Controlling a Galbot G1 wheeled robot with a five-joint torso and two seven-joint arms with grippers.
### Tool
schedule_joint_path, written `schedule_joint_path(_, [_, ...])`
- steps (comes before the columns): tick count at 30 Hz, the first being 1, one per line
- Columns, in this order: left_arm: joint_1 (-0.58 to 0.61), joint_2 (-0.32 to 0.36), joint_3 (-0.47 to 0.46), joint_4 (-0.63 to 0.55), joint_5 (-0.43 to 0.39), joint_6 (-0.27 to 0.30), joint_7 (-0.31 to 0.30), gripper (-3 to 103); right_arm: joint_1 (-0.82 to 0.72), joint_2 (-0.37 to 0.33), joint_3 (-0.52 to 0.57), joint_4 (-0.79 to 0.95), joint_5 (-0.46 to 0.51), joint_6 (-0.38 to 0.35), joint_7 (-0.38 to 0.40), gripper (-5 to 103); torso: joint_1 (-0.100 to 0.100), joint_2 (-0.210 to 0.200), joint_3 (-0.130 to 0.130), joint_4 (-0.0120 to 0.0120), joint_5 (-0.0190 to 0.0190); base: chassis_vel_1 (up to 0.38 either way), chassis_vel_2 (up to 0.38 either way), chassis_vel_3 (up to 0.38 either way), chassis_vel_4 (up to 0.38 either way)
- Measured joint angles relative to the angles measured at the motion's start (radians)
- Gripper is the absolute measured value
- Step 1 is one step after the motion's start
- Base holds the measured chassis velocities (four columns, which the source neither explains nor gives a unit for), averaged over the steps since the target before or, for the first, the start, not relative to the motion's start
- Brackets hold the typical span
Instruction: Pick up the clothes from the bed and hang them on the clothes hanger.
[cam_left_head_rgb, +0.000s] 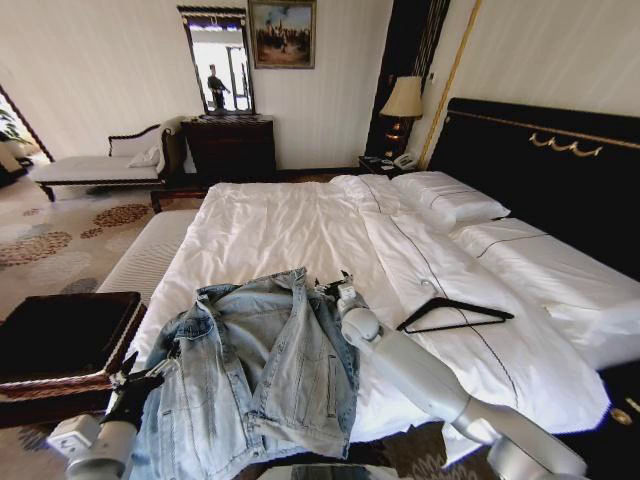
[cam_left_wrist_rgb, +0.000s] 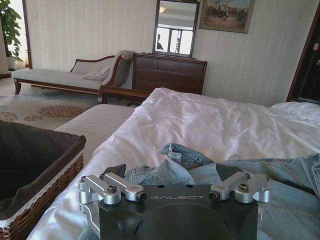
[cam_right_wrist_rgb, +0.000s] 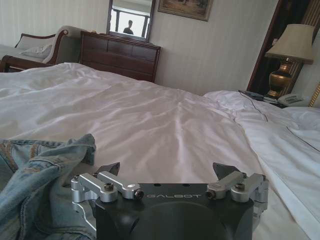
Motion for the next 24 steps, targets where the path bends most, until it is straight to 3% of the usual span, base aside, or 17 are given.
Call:
schedule_joint_path(4, [-0.012, 0.003, 0.009, 0.004, 0.001, 0.002, -0.003, 100, -0.06, -0.041, 0.048, 0.042, -0.008, 0.001, -0.007, 100, 0.0, 0.0, 0.0, 0.0002, -0.0004, -0.074, -0.085, 0.081, 0.075])
schedule_joint_path(11, [-0.021, 0.014, 0.013, 0.007, 0.001, 0.008, -0.008, 100, -0.115, -0.046, 0.081, 0.056, -0.022, 0.003, -0.011, 100, 0.0, 0.0, 0.0, 0.0001, -0.0003, -0.167, -0.166, 0.178, 0.173])
schedule_joint_path(24, [-0.027, 0.018, 0.022, 0.013, 0.003, 0.014, -0.011, 100, -0.126, -0.059, 0.101, 0.058, -0.044, 0.02, -0.017, 100, 0.0, 0.0, 0.0, 0.0, -0.0002, -0.295, -0.289, 0.286, 0.292])
